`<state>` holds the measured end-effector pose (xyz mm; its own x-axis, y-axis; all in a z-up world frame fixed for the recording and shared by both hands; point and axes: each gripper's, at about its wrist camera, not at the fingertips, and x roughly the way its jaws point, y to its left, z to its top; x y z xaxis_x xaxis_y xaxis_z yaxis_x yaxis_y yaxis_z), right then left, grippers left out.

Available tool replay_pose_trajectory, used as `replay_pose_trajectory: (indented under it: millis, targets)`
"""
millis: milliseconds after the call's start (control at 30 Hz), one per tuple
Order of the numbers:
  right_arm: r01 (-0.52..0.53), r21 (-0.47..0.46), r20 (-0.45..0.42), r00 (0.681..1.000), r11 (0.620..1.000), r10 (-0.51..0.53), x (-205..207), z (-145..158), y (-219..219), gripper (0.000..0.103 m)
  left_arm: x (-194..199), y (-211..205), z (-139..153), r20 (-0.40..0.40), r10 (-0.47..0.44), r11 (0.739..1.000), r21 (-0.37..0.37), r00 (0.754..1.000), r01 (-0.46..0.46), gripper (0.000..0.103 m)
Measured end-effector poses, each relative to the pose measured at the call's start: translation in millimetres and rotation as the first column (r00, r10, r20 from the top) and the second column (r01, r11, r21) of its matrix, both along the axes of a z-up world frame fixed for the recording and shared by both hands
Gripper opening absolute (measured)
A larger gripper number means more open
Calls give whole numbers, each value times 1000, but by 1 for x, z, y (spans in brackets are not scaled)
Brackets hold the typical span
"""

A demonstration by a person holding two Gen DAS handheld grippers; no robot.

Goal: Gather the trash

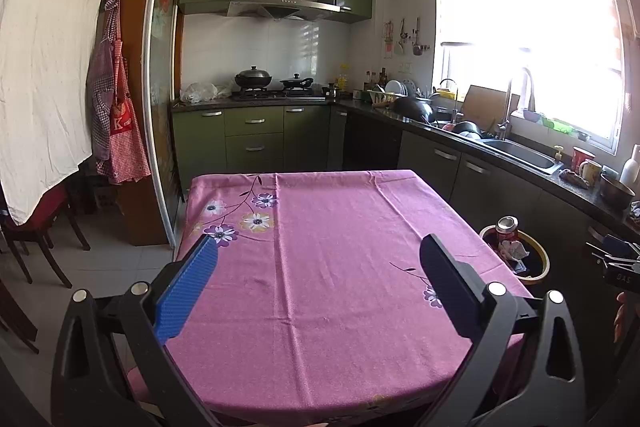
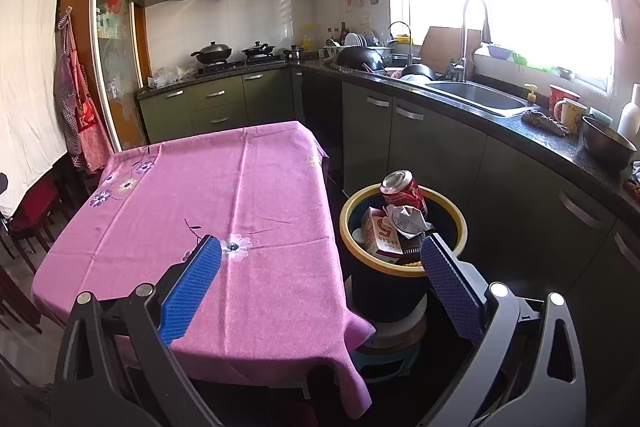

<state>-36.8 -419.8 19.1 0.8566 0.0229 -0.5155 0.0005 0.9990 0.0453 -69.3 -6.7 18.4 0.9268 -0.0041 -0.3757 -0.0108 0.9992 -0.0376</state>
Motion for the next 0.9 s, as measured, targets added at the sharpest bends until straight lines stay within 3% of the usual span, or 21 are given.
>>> replay_pose_trajectory:
  millis: [900]
  targets:
    - [-5, 3, 1, 1000, 1000, 5, 6, -2, 1, 98, 3, -8, 1, -10, -30, 999, 21, 1000, 30, 96]
